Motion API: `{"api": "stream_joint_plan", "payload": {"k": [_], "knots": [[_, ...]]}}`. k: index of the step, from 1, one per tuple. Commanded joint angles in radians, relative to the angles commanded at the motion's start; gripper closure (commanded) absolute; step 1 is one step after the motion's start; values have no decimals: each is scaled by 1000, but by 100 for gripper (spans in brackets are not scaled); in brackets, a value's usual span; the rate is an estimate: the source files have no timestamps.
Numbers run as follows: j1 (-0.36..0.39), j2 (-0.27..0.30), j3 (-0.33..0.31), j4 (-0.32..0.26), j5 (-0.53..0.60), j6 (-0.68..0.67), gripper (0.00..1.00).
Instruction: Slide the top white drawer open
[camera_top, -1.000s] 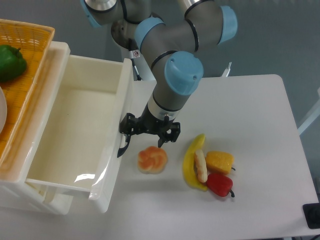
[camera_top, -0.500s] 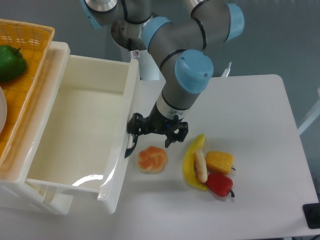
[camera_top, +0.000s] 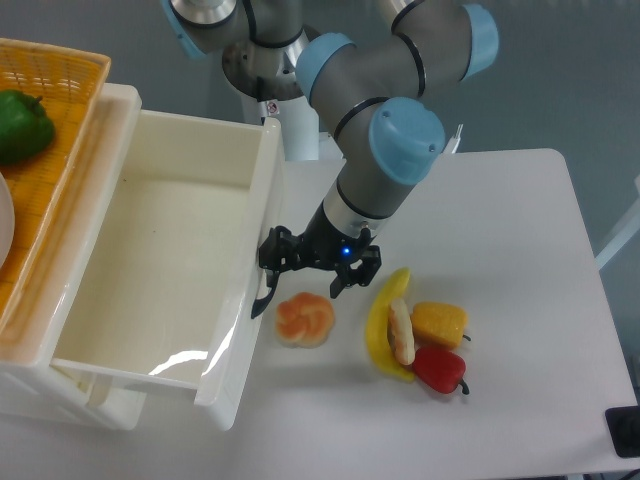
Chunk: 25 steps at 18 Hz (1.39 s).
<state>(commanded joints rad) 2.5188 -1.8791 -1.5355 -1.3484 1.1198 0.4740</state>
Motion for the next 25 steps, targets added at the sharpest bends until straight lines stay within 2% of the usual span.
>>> {"api": "stream_joint_plan", "payload": {"k": [6, 10, 12, 17, 25], "knots": [[3, -6, 3, 2, -5, 2, 0], [40, -8, 34, 5, -26, 8, 0], [61, -18, 51, 9, -29, 56, 0], [104, -44, 52, 147, -9, 289, 0], [112, -109, 57, 221, 277, 818, 0]]}}
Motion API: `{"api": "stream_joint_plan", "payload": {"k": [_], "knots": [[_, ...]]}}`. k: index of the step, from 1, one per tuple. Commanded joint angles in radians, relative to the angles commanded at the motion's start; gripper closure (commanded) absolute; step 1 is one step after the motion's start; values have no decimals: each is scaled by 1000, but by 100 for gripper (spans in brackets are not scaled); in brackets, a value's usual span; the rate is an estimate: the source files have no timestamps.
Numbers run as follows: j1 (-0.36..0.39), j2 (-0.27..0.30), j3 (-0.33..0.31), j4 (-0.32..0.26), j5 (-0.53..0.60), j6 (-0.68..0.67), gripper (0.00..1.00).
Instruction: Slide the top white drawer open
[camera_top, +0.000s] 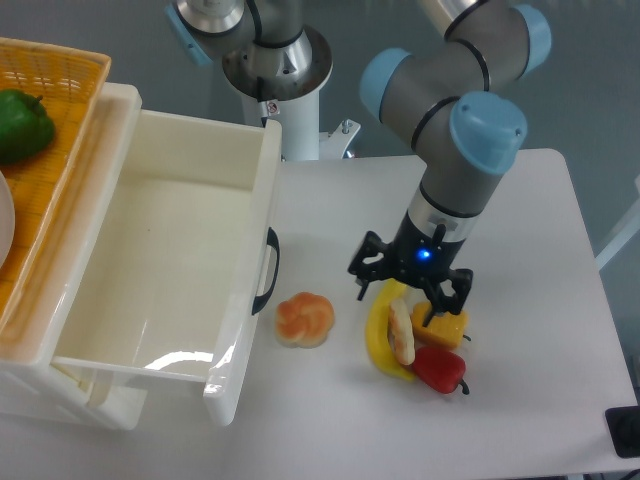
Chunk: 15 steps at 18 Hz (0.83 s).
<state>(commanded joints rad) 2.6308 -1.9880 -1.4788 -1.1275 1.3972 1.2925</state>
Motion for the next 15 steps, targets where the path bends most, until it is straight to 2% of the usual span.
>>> {"api": "stream_joint_plan", "payload": {"k": [5, 8, 12, 15], "knots": [[49, -17, 2, 9, 22, 167, 0], [54, -44, 3, 8, 112, 281, 0], [52, -81, 26, 29, 124, 289, 0], [57, -86, 26, 31, 124, 291, 0]]}}
